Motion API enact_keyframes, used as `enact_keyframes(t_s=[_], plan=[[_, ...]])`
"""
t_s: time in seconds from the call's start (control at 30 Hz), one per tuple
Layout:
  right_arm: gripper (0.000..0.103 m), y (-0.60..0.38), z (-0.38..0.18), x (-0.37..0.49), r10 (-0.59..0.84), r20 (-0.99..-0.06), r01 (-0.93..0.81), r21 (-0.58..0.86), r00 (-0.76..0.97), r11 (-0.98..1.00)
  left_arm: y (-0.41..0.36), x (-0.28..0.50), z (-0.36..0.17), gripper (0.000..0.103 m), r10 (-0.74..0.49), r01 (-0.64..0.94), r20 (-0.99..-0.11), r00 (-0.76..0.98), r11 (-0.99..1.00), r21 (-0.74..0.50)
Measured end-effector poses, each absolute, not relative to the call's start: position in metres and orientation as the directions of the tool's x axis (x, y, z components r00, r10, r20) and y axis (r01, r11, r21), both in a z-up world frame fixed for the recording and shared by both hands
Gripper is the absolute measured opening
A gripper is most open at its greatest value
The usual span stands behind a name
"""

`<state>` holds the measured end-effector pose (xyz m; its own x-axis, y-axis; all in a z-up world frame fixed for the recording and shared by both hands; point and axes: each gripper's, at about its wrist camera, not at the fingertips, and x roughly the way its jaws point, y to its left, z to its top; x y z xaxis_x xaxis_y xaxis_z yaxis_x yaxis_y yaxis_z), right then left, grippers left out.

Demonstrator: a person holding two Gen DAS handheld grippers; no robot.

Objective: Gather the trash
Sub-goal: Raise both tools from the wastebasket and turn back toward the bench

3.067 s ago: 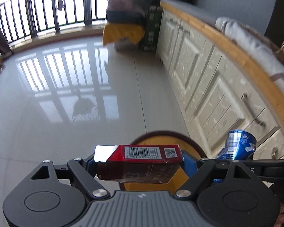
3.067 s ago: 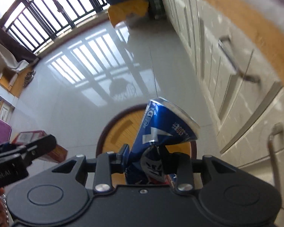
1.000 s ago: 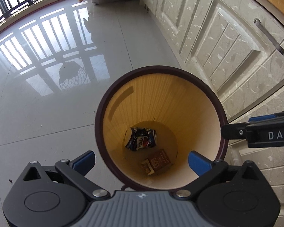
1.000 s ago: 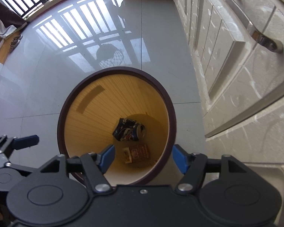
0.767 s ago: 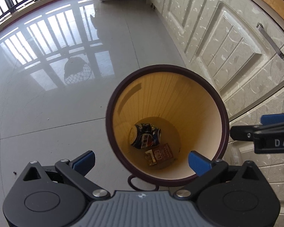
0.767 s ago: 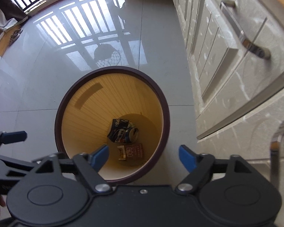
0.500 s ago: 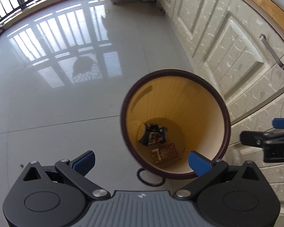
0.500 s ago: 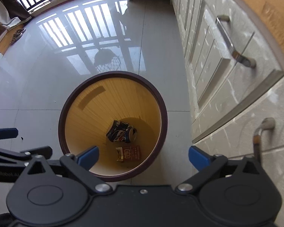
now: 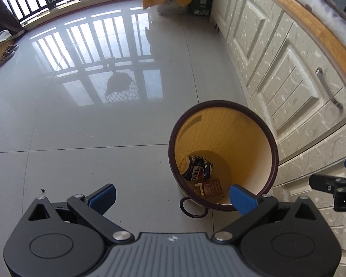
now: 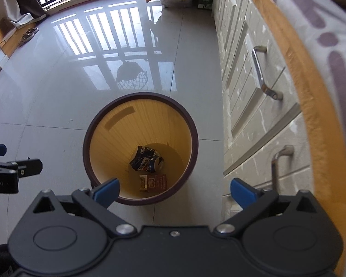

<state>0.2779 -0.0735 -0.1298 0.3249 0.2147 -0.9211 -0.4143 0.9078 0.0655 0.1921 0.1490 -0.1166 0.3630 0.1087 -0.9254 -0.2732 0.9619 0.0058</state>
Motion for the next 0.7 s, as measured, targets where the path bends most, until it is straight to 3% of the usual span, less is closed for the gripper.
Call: enact_keyframes(t_s=[0.7], plan=[[0.103, -0.099, -0.033, 0.216, 0.299, -0.844, -0.423, 0.096, 0.445, 0.901, 0.126, 0.125, -0.03, 0.103, 0.188, -0.317, -0.854, 0.485, 0.948, 0.029]])
